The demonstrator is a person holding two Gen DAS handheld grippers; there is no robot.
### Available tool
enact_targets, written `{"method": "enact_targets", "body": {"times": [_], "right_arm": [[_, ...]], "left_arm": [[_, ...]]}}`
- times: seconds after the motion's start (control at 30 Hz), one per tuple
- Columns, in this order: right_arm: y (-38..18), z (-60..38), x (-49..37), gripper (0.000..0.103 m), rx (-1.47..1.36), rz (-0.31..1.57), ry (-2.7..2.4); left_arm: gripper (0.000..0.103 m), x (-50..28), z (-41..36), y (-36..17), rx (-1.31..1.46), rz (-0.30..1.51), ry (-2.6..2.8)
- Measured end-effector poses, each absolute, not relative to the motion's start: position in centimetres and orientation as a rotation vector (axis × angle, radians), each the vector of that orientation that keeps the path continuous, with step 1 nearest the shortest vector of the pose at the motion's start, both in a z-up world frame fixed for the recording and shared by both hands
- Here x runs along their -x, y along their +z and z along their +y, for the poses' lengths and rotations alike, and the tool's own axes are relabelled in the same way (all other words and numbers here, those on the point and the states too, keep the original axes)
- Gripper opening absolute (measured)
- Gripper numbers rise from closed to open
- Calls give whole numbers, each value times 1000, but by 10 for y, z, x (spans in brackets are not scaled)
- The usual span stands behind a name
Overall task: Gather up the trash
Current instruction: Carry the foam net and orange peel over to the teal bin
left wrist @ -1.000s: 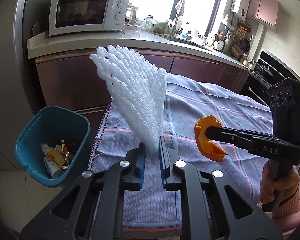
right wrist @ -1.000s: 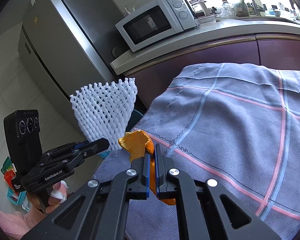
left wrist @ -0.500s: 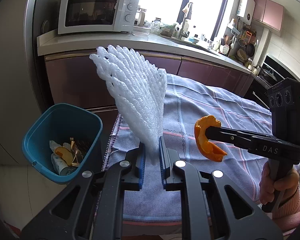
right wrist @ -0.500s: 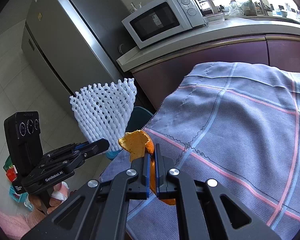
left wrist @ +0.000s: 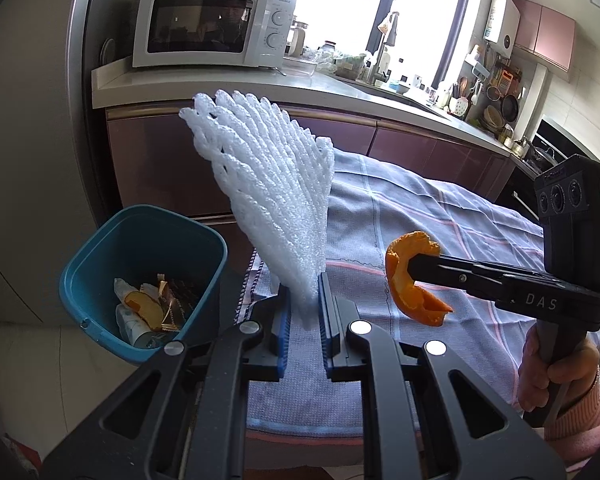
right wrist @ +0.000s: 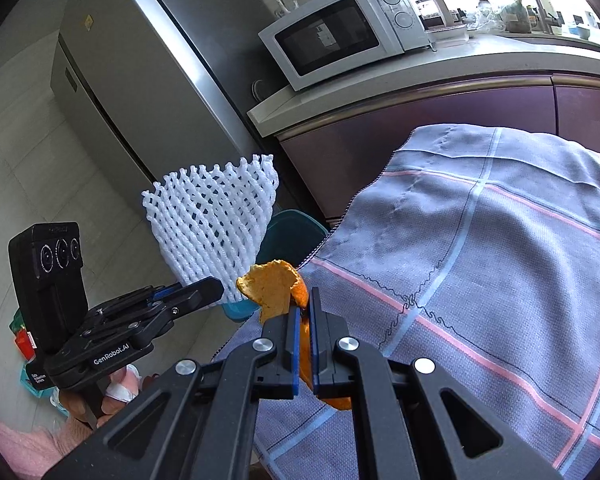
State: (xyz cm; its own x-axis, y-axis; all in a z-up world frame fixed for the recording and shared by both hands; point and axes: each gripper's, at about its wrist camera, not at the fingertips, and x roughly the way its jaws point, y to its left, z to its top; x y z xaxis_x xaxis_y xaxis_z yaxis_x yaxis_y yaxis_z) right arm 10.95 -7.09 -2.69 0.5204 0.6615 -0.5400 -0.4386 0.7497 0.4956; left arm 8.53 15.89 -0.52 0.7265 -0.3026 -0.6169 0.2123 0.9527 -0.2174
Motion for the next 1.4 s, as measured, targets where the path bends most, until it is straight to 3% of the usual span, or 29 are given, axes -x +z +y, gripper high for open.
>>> {"method": "enact_targets", "body": {"times": [1.4], "right_arm": [[-24, -10, -138, 3, -267, 799, 759]], "left_arm": [[13, -94, 201, -5, 164, 689, -194]]}}
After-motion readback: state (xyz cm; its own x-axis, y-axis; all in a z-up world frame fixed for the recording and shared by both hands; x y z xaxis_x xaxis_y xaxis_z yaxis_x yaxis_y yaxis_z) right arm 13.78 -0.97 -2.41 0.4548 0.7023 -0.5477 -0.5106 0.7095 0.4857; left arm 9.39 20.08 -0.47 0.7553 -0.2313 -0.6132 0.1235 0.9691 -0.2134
